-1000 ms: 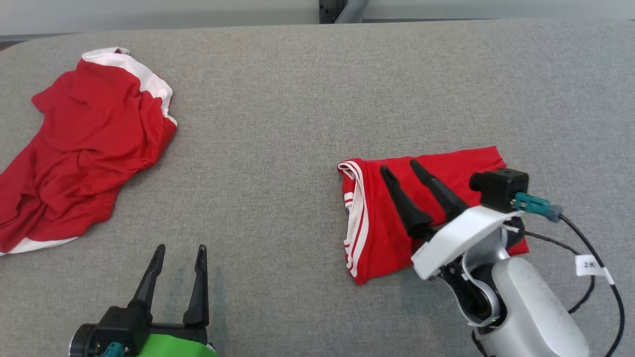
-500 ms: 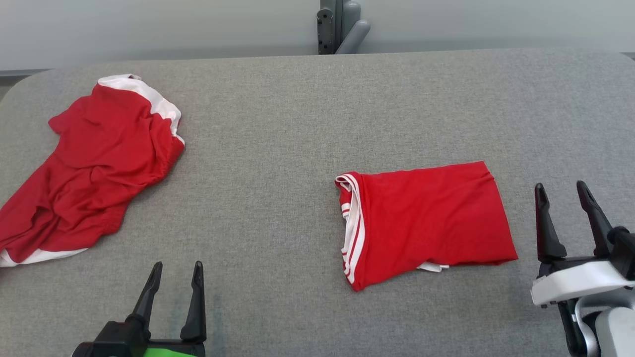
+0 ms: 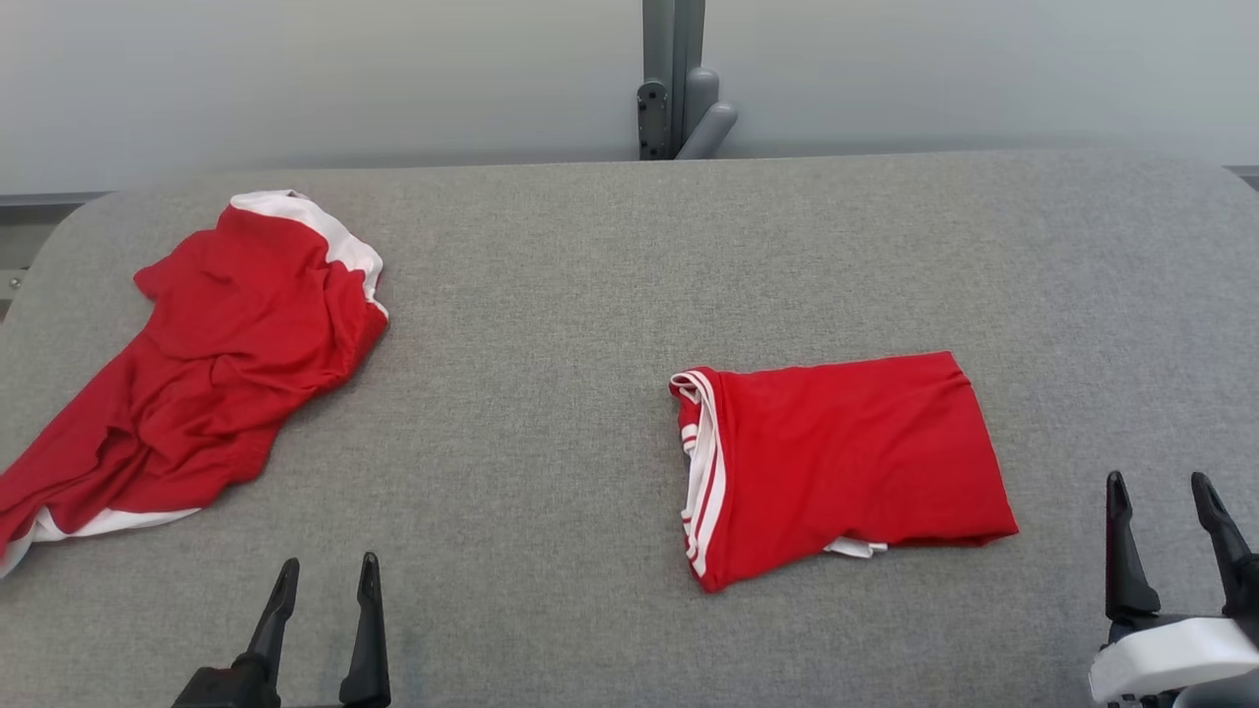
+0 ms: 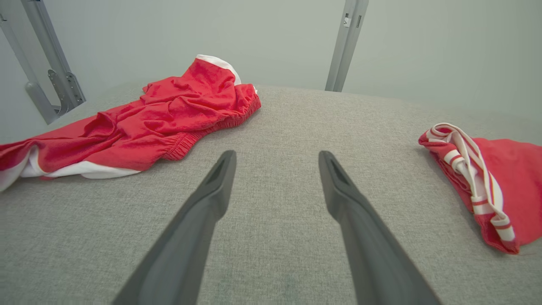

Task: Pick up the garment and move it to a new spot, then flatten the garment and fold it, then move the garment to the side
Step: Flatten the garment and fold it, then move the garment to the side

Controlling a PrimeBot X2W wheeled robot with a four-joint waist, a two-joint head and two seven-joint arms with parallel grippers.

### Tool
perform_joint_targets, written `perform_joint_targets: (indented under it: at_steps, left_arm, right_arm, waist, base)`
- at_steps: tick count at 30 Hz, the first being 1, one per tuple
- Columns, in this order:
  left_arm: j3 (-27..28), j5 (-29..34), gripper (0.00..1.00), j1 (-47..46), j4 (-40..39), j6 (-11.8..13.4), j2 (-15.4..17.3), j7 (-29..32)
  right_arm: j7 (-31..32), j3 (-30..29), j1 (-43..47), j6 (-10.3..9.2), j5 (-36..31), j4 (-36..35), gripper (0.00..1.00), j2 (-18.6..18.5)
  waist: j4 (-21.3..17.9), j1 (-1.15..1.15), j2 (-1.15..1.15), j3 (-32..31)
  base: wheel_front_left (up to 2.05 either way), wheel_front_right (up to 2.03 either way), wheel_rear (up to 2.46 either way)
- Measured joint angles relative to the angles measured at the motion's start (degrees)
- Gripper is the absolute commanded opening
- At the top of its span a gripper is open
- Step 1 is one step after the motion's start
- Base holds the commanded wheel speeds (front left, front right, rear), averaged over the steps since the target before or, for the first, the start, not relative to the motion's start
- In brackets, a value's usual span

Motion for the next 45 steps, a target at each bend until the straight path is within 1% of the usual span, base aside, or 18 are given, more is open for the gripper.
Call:
perform_joint_targets:
  at_steps: [5,10,27,30,33,36,38,41,42,45]
  left_arm:
    - [0.0,-0.3,1.0,0.9,0.2,0.4,0.0,0.0]
    - [0.3,-0.2,1.0,1.6,0.3,0.4,0.0,0.0]
    - [0.7,0.1,1.0,1.6,0.4,-0.2,0.0,0.0]
    - [0.7,0.1,1.0,1.6,0.3,-0.2,0.0,0.0]
    - [0.8,0.1,1.0,1.6,0.1,-0.2,0.0,0.0]
    - [0.9,0.1,1.0,1.5,0.0,-0.2,0.0,0.0]
    - [0.9,0.2,1.0,1.3,0.0,-0.2,0.0,0.0]
    - [0.9,0.4,1.0,1.0,0.0,-0.4,0.0,0.0]
    - [0.9,0.5,1.0,0.8,0.0,-0.5,0.0,0.0]
    - [0.7,0.6,1.0,0.2,0.0,-0.6,0.0,0.0]
  right_arm:
    - [0.0,-1.7,2.8,0.01,0.3,1.0,1.0,1.0]
    - [0.0,-2.2,3.5,0.01,0.3,0.7,1.0,1.7]
    - [0.0,-0.8,2.9,0.01,0.0,-1.7,1.0,2.3]
    - [0.0,-0.7,2.3,0.01,1.0,-1.7,1.0,2.3]
    - [0.0,0.9,0.5,0.01,3.1,0.0,1.0,1.8]
    - [0.0,2.8,-2.1,0.01,5.3,4.6,1.0,0.3]
    - [2.1,4.5,-4.5,0.0,6.5,7.6,1.0,-1.1]
    - [8.2,7.6,-9.1,0.01,9.2,9.7,1.0,-2.9]
    - [12.7,9.2,-11.7,0.02,11.5,10.6,1.0,-3.6]
    - [19.2,9.6,-15.0,0.02,13.7,12.6,1.0,-4.2]
  waist:
    - [0.4,0.0,0.0,-1.8]
    - [0.6,0.0,0.0,-2.7]
    - [0.4,0.0,0.0,-1.7]
    - [0.4,0.0,0.0,-1.6]
    - [0.3,0.0,0.0,-1.3]
    - [0.1,0.0,0.0,-1.0]
    - [0.0,0.0,0.0,-0.7]
    - [-0.2,0.0,0.0,-0.2]
    - [-0.4,0.0,0.0,0.2]
    - [-0.4,0.0,0.0,1.0]
  base:
    - [0.0,0.0,0.0]
    - [0.0,0.0,0.0]
    - [0.0,0.0,0.0]
    - [0.0,0.0,0.0]
    - [0.0,0.0,0.0]
    - [0.0,0.0,0.0]
    - [0.0,0.0,0.0]
    - [0.0,0.0,0.0]
    - [0.0,0.0,0.0]
    - [0.0,0.0,0.0]
